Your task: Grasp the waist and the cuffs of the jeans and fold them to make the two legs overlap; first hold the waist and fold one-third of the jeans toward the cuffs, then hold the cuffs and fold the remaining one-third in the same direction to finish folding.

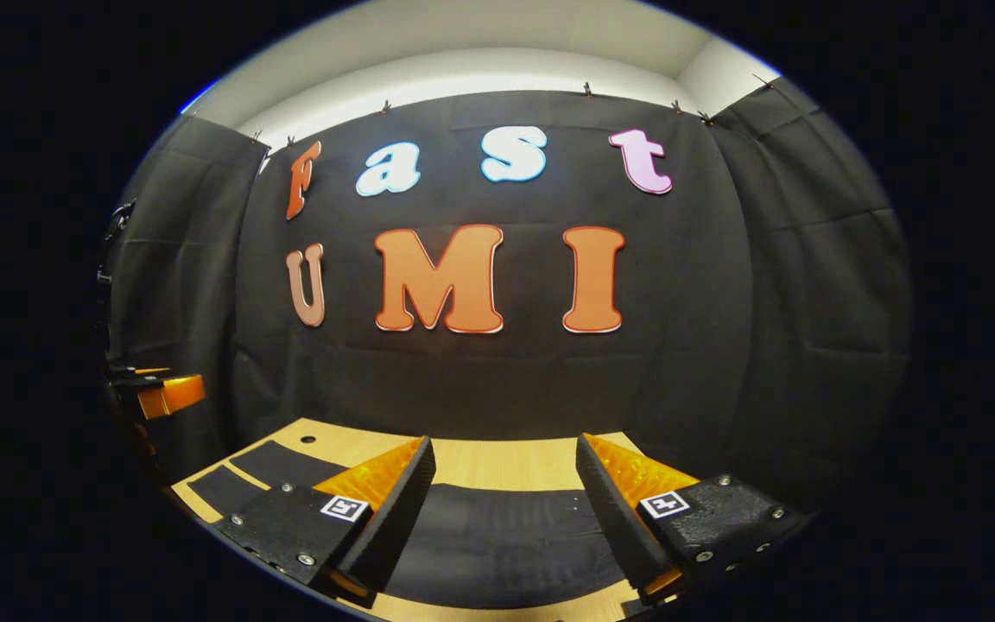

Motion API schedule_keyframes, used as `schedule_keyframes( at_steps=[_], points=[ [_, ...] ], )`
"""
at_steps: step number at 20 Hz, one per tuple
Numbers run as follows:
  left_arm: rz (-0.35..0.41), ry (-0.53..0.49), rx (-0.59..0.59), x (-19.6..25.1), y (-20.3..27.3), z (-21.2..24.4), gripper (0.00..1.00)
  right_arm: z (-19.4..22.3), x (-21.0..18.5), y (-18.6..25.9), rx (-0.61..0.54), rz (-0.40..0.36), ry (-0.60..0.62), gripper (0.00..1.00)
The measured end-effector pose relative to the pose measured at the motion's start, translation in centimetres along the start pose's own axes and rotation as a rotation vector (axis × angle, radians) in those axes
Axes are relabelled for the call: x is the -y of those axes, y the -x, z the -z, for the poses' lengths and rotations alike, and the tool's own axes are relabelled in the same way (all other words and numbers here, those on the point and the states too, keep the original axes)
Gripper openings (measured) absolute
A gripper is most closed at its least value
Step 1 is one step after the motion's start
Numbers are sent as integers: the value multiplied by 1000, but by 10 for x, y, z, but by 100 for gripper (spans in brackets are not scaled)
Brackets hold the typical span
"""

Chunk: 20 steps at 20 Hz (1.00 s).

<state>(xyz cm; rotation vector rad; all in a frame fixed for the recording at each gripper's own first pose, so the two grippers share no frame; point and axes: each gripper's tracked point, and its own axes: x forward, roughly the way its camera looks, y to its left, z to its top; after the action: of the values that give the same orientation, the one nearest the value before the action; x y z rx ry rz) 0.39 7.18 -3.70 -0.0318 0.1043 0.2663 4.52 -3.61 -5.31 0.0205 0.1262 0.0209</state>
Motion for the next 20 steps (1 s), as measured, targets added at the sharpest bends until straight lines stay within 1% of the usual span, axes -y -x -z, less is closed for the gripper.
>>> schedule_keyframes(
  at_steps=[1,2,3,4,8,9,11,15,18,19,20],
  points=[
    [-19,6,-27,-6,-5,8,98,7,7,-1,-25,10,3,99],
    [-35,17,-57,-11,-8,16,95,15,15,-4,-52,25,-2,98],
    [-48,30,-89,-17,-9,25,98,23,23,-6,-79,41,-17,100],
    [-60,42,-120,-20,-11,31,98,31,29,-9,-106,50,-42,99],
    [-115,97,-233,-41,-18,64,98,65,51,-19,-215,67,-134,99],
    [-131,116,-267,-49,-16,76,95,75,56,-22,-248,74,-149,98],
    [-169,165,-334,-68,-15,97,98,92,64,-25,-310,84,-180,98],
    [-250,255,-457,-115,-21,134,98,127,70,-34,-426,118,-261,98],
    [-285,324,-543,-149,-33,158,98,155,72,-40,-522,176,-339,98],
    [-292,337,-576,-161,-37,169,98,165,71,-42,-557,193,-373,98],
    [-315,341,-609,-176,-40,180,98,171,72,-41,-581,216,-408,98]
  ],
)
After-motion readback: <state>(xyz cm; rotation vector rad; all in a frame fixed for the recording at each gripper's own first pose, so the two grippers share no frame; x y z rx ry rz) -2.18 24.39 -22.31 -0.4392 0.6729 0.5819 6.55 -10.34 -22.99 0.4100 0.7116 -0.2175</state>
